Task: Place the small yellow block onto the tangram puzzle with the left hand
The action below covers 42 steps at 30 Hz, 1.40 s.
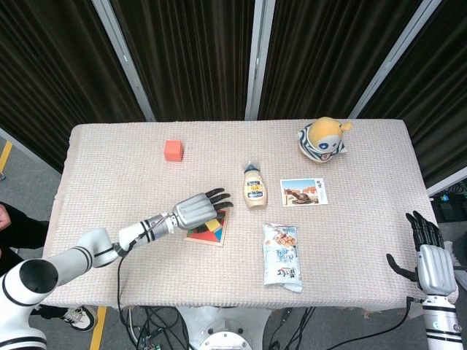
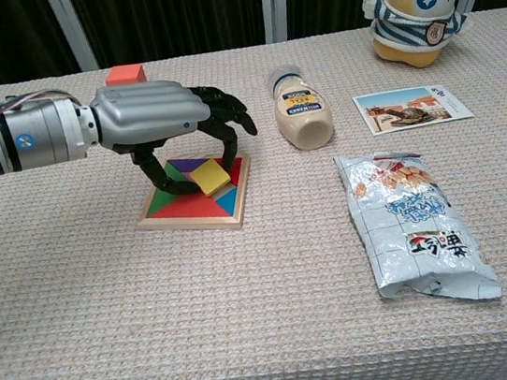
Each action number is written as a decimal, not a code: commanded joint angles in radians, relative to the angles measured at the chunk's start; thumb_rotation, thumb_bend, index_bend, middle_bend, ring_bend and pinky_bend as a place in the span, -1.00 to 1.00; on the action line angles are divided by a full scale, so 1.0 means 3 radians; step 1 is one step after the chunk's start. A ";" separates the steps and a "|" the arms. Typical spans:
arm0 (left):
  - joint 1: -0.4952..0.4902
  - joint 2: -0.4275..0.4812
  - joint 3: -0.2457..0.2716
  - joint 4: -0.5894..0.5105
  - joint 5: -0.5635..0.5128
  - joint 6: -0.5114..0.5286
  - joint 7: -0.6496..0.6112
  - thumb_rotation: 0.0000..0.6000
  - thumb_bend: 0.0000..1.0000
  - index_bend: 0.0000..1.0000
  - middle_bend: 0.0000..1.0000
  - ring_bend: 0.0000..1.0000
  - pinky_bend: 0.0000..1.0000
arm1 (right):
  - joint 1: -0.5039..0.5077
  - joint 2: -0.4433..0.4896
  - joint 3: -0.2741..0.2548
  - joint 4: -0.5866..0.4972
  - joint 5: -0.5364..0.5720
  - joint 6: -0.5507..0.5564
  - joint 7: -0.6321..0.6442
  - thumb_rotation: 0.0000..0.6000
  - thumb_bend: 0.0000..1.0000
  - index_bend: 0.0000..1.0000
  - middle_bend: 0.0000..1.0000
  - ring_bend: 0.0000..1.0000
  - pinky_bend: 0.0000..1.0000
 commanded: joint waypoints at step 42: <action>0.0042 -0.0203 0.0255 0.0346 -0.0009 0.0228 0.0043 1.00 -0.40 -0.33 -0.74 -1.00 -0.93 | 0.0006 0.0016 0.0005 -0.0020 -0.0011 -0.0005 -0.0020 1.00 -0.65 -1.00 -1.00 -1.00 -1.00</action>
